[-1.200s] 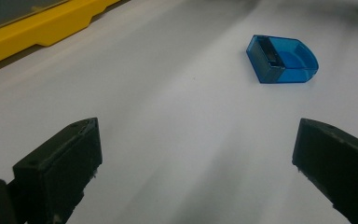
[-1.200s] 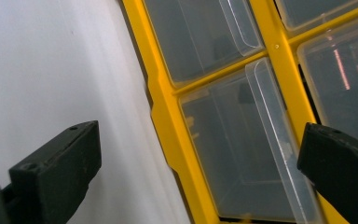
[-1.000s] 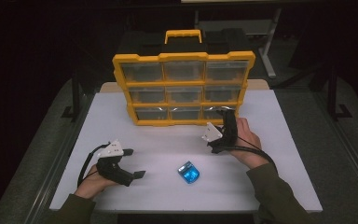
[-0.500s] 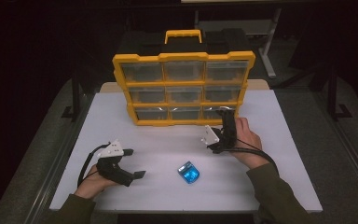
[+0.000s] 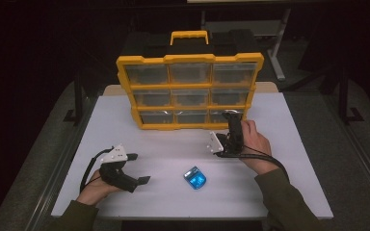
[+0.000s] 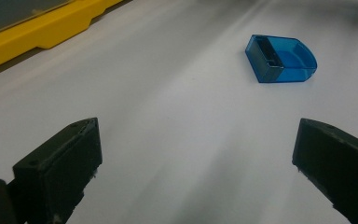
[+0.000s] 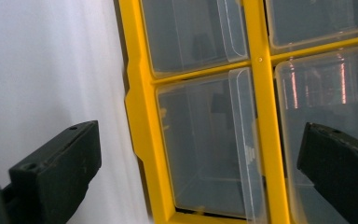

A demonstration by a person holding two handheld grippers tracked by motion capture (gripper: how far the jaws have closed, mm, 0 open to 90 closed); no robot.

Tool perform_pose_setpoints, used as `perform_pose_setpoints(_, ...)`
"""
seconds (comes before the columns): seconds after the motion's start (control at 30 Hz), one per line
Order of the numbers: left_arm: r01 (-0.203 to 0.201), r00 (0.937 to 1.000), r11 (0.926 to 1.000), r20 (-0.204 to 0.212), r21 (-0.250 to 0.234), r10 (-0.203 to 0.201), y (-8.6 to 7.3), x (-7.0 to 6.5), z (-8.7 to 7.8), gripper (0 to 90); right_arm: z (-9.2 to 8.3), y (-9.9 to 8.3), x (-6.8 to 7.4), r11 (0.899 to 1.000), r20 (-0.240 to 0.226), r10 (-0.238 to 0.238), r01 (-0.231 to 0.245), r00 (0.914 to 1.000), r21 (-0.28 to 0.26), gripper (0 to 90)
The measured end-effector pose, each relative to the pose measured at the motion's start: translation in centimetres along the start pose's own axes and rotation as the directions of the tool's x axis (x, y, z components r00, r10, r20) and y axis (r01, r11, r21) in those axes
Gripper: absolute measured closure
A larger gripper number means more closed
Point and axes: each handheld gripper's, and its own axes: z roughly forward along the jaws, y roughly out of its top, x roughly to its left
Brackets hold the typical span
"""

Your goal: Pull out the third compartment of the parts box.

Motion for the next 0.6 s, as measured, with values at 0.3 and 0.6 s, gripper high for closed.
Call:
perform_pose_setpoints(0.3, 0.001, 1.0, 1.0, 0.0, -0.002, -0.001, 0.01, 0.01, -0.04, 1.3, 0.09, 0.21, 0.44, 0.998, 0.028, -0.064, 0.063, 0.9976, 0.014, 0.0)
perform_pose_setpoints(0.6, -0.008, 1.0, 1.0, -0.003, 0.005, 0.008, 0.0, 0.06, -0.11, 1.2, 0.12, 0.57, 0.91, 0.989, 0.076, -0.148, 0.145, 0.9861, 0.041, 0.0)
